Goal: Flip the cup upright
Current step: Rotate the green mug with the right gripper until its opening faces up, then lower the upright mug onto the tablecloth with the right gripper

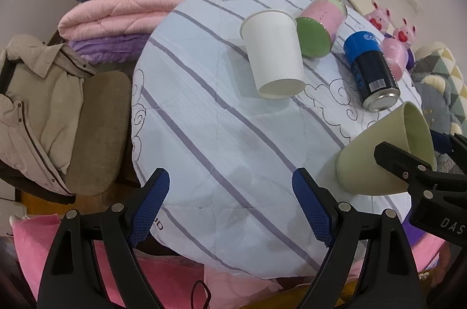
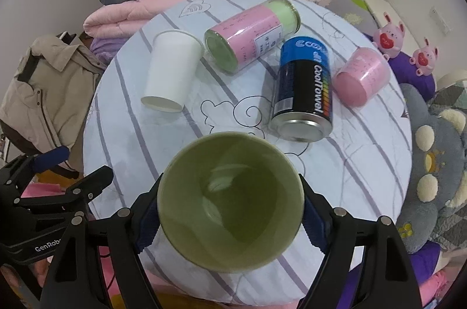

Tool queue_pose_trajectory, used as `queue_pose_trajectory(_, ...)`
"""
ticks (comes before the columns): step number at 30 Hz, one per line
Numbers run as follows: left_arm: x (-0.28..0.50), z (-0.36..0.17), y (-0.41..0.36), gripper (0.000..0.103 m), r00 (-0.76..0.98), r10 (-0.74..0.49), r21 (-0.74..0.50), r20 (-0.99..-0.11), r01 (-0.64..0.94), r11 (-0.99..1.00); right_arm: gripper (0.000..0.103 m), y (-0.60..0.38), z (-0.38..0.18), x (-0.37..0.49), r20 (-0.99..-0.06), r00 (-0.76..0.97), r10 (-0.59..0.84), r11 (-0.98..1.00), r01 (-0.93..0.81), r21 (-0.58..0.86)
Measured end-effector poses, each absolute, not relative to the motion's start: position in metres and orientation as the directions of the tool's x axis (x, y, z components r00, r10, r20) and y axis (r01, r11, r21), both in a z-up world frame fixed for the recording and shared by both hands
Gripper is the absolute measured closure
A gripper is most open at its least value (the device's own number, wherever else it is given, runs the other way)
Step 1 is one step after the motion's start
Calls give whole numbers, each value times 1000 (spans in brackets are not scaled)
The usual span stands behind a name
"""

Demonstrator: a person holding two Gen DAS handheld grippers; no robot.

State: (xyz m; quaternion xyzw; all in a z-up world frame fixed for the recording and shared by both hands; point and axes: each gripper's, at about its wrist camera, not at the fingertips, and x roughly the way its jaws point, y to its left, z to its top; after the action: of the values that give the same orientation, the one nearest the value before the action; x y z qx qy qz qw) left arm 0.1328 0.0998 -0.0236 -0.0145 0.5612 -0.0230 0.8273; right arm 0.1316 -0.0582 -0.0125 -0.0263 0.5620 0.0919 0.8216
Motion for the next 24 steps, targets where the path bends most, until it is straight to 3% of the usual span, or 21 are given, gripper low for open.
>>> queue_pose_trajectory(24,89,15,86,15,476,-10,-6,-879,11,1000,21,-68,26,88,-880,446,162,976,-201,78)
